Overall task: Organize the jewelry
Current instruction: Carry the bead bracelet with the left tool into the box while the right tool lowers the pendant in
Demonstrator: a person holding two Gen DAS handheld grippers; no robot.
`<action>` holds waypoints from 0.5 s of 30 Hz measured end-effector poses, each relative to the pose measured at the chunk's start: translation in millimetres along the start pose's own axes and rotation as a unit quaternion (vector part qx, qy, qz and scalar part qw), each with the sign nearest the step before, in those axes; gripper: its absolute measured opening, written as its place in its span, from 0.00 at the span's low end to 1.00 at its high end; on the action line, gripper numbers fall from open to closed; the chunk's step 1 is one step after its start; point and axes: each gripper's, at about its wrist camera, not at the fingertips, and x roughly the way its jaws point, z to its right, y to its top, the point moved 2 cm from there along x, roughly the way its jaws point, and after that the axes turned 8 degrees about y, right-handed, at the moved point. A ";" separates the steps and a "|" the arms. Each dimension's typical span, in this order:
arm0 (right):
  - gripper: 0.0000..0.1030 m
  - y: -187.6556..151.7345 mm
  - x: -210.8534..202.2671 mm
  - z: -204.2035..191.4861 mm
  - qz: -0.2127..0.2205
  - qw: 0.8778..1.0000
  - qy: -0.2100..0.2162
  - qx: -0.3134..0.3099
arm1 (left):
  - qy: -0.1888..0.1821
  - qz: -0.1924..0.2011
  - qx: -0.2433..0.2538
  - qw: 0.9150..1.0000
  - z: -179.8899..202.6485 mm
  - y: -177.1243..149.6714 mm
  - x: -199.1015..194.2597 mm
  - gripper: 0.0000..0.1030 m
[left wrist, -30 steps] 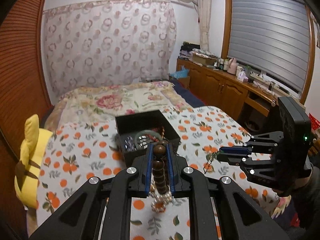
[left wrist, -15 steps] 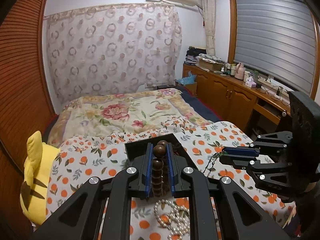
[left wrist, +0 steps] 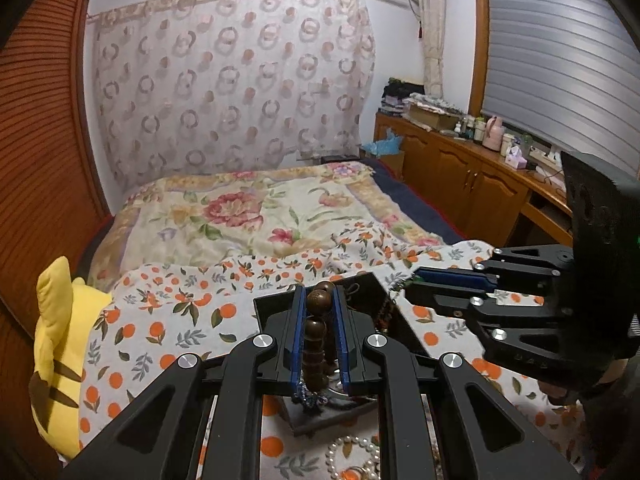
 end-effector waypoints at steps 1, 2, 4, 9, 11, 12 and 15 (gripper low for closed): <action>0.13 -1.5 8.5 4.7 -0.007 1.000 0.000 0.004 | 0.001 -0.004 0.001 1.000 -0.7 -0.4 4.6 0.12; 0.13 -3.0 14.6 7.0 -0.010 1.000 0.002 0.006 | 0.003 -0.007 0.001 1.000 -1.1 -0.9 8.8 0.12; 0.13 -5.7 24.6 10.9 -0.013 1.000 0.005 0.010 | 0.006 -0.013 0.002 1.000 -3.0 -0.8 16.0 0.12; 0.13 -13.8 37.6 18.1 -0.018 0.999 0.016 0.020 | 0.010 -0.022 0.000 1.000 -7.1 1.2 31.6 0.12; 0.13 -17.3 41.4 22.4 -0.024 0.999 0.021 0.030 | 0.010 -0.024 0.001 1.000 -7.6 2.7 35.7 0.12; 0.13 -19.4 41.9 24.2 -0.024 0.999 0.023 0.035 | 0.010 -0.025 0.001 1.000 -7.1 3.8 37.6 0.12; 0.13 -22.4 45.1 28.6 -0.030 0.998 0.031 0.046 | 0.010 -0.026 0.002 1.000 -5.0 7.2 44.4 0.12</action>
